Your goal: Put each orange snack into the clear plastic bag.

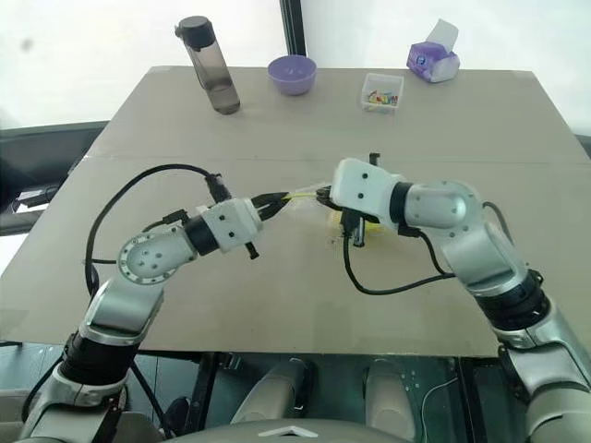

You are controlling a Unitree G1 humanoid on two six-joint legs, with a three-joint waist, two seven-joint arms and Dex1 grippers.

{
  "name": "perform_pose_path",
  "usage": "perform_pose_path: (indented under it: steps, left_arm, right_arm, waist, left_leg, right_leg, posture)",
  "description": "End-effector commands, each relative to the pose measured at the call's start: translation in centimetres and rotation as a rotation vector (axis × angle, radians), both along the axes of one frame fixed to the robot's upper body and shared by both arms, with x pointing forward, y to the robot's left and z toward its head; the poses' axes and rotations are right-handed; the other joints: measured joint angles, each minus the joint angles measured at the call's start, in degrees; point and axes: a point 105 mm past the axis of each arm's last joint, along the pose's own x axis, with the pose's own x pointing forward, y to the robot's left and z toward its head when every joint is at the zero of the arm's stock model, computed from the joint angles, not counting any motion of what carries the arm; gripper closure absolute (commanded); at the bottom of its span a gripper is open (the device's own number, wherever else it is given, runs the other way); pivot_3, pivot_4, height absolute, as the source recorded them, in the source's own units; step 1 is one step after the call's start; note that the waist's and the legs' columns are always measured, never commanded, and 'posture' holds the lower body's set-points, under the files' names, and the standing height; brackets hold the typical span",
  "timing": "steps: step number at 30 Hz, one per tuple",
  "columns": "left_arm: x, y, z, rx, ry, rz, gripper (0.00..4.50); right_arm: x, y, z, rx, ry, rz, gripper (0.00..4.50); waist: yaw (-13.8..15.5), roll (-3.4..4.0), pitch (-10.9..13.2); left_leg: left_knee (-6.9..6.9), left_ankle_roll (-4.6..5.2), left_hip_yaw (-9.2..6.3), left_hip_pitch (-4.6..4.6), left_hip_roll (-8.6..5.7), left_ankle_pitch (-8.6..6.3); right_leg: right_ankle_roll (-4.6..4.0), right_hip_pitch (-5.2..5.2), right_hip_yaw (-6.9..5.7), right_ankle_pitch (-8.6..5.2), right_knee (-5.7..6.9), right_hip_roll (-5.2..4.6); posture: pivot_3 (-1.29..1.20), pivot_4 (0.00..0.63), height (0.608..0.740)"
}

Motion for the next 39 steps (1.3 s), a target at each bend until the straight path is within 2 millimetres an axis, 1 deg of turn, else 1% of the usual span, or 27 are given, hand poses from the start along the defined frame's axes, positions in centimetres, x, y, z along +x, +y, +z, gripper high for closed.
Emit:
perform_pose_path:
  steps: [1,9,17,21,25,27,29,31,33,34,36,37,39]
  left_arm:
    - [0.8,2.0,1.1,0.006,-0.042,0.072,4.43]
    - [1.0,2.4,1.1,0.01,-0.048,0.079,4.43]
    - [1.3,2.6,1.2,0.014,-0.054,0.079,4.43]
    - [1.4,2.6,1.1,0.01,-0.051,0.078,4.43]
    - [1.4,2.4,0.9,0.004,-0.044,0.076,4.43]
    - [1.8,2.8,0.7,0.02,-0.044,0.109,4.43]
    - [2.5,2.9,0.5,0.037,-0.054,0.138,4.43]
    - [3.2,2.6,0.4,0.046,-0.07,0.144,4.43]
    - [4.9,2.1,1.1,0.006,-0.105,0.175,4.43]
    - [6.2,1.8,1.8,-0.009,-0.147,0.197,4.43]
    - [8.0,1.0,3.5,-0.025,-0.233,0.208,4.43]
    - [8.6,0.5,4.3,-0.041,-0.263,0.206,4.43]
    - [9.0,0.1,5.5,-0.074,-0.294,0.196,4.43]
  right_arm:
    - [0.7,-3.1,1.9,0.015,-0.053,-0.119,4.45]
    - [0.7,-6.6,2.1,-0.006,-0.044,-0.232,4.45]
    - [0.6,-9.9,1.5,-0.058,-0.033,-0.334,4.45]
    - [0.6,-12.0,0.9,-0.105,-0.025,-0.4,4.45]
    - [0.6,-12.4,0.7,-0.103,-0.018,-0.411,4.45]
    - [0.6,-12.4,0.6,-0.107,-0.013,-0.413,4.45]
    - [1.0,-11.7,0.7,-0.084,-0.018,-0.396,4.45]
    - [1.8,-10.8,1.2,-0.055,-0.056,-0.38,4.45]
    - [3.5,-10.1,2.4,-0.021,-0.132,-0.395,4.45]
    - [4.7,-9.8,3.4,0.005,-0.188,-0.412,4.45]
    - [6.4,-9.8,5.2,0.042,-0.27,-0.447,4.45]
    - [6.9,-9.9,5.9,0.044,-0.296,-0.457,4.45]
    - [7.1,-10.1,6.9,0.066,-0.321,-0.465,4.45]
  waist:
    - [0.02,0.0,0.0]
    - [-0.01,-0.01,0.0]
    - [0.03,-0.01,0.01]
    - [0.12,-0.02,0.01]
    - [-0.05,-0.02,0.01]
    - [-0.02,-0.02,0.01]
    - [0.01,-0.02,0.02]
    - [-0.05,-0.04,0.03]
    - [-0.02,-0.05,0.03]
    - [0.01,-0.06,0.04]
    - [0.06,-0.2,0.16]
    - [0.08,-0.24,0.18]
    - [0.16,-0.26,0.19]
  left_leg:
    - [0.0,0.0,0.0,0.0,0.0,0.0]
    - [0.0,0.01,0.02,0.0,0.0,-0.01]
    - [0.0,0.02,0.04,0.0,0.0,-0.01]
    - [0.0,0.02,0.04,-0.01,0.0,-0.01]
    - [0.0,0.02,0.06,0.0,0.01,-0.01]
    - [0.0,0.02,0.06,0.0,0.03,-0.01]
    - [0.0,0.02,0.07,0.0,0.02,-0.01]
    - [0.01,0.02,0.07,0.0,0.01,-0.01]
    - [0.03,0.02,0.1,0.06,0.01,0.0]
    - [0.04,0.02,0.09,0.07,-0.01,0.0]
    - [0.16,-0.04,0.08,0.07,-0.05,0.04]
    - [0.16,-0.1,0.08,0.02,-0.05,0.08]
    - [0.15,-0.32,0.06,-0.07,-0.06,0.2]
  right_leg:
    - [0.0,0.0,0.0,0.0,0.0,0.0]
    - [0.0,0.01,0.0,0.0,-0.02,-0.01]
    - [0.0,0.01,0.01,0.0,-0.03,-0.02]
    - [0.0,0.02,0.01,0.0,-0.04,-0.02]
    - [0.01,0.02,0.02,0.0,-0.03,-0.02]
    - [0.0,0.02,0.02,0.0,-0.02,0.0]
    - [0.0,0.02,0.02,0.0,-0.02,-0.01]
    - [0.01,0.03,0.02,0.0,-0.02,-0.01]
    - [0.01,0.07,0.02,0.01,0.0,0.0]
    - [0.01,0.09,0.02,0.01,0.02,0.0]
    - [0.02,0.12,-0.04,0.02,0.1,0.01]
    - [0.0,0.08,-0.1,0.03,0.09,0.01]
    - [-0.01,0.02,-0.12,0.03,0.05,-0.01]
  posture:
    - [0.0,0.15,0.739]
    - [0.0,0.15,0.739]
    - [0.0,0.15,0.739]
    - [0.0,0.15,0.739]
    - [0.0,0.15,0.739]
    - [0.0,0.15,0.739]
    - [0.0,0.15,0.739]
    - [0.0,0.15,0.739]
    - [0.0,0.15,0.739]
    - [0.0,0.15,0.739]
    - [0.0,0.15,0.739]
    - [0.0,0.15,0.739]
    - [0.0,0.15,0.739]
